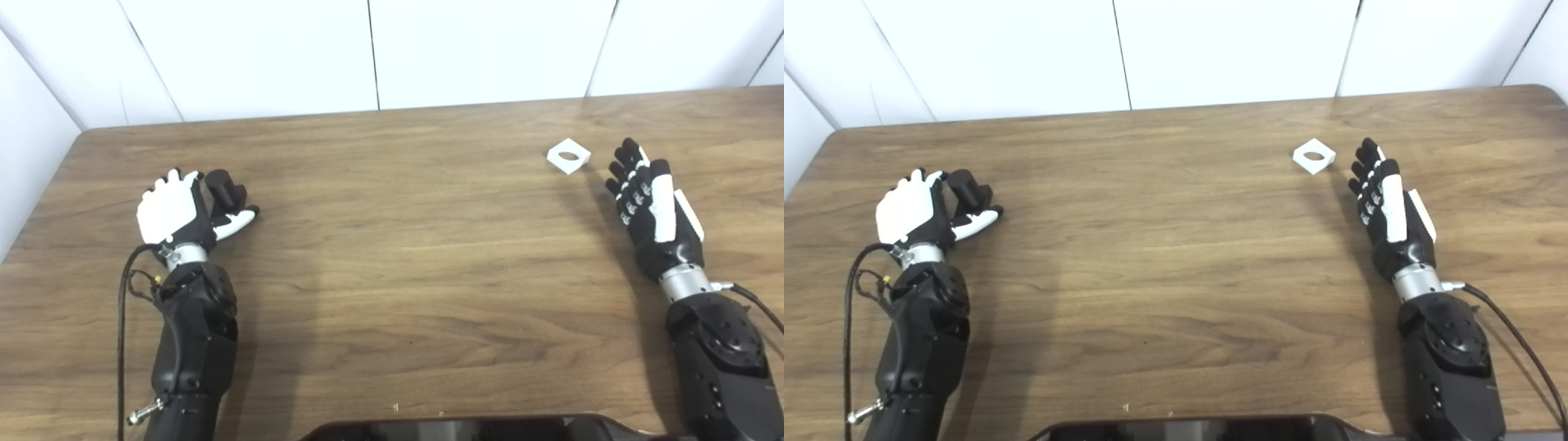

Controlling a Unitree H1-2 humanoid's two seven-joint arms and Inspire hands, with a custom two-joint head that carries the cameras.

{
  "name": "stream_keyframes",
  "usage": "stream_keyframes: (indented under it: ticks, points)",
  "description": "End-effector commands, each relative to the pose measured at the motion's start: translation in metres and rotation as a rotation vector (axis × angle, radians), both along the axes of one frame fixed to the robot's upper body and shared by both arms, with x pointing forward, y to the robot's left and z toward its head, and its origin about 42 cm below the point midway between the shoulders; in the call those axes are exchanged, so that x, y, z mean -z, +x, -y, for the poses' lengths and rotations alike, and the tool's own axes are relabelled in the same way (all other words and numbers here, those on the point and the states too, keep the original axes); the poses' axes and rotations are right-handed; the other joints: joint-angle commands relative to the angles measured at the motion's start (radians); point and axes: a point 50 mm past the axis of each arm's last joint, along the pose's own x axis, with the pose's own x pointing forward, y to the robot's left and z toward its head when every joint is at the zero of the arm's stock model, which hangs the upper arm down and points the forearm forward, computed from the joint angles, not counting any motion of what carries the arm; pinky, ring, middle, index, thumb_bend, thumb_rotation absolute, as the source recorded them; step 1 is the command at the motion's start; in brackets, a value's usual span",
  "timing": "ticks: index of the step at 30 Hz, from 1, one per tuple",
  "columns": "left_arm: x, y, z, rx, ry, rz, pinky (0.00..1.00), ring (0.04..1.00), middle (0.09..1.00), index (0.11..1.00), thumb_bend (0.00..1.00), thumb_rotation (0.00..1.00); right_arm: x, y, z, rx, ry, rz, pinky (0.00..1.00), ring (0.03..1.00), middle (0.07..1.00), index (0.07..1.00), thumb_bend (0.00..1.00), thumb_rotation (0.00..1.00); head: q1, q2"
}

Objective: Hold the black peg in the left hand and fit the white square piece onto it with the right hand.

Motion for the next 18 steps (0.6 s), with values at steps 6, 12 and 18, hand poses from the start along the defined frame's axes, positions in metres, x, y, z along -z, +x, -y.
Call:
stream_keyframes:
  ticks: [6, 12, 18]
  points:
    - [-0.0207, 0.0187, -0.0036, -0.006, 0.074, 0.056, 1.00, 1.000, 0.997, 0.866, 0.76, 0.57, 0.0221, -0.0135, -0.0044, -0.005, 0.030, -0.038, 1.00, 1.000, 1.000, 1.000, 0.61, 1.00, 0.000, 0.000]
    - [-0.0188, 0.0183, -0.0034, -0.009, 0.083, 0.051, 1.00, 1.000, 0.996, 0.859, 0.76, 0.57, 0.0208, -0.0140, -0.0018, 0.003, 0.021, -0.044, 1.00, 1.000, 1.000, 1.000, 0.62, 1.00, 0.011, 0.003]
    - [-0.0191, 0.0171, -0.0039, -0.008, 0.086, 0.031, 1.00, 1.000, 0.998, 0.838, 0.76, 0.57, 0.0207, -0.0137, -0.0005, 0.002, 0.027, -0.046, 1.00, 1.000, 1.000, 1.000, 0.62, 1.00, 0.016, 0.003]
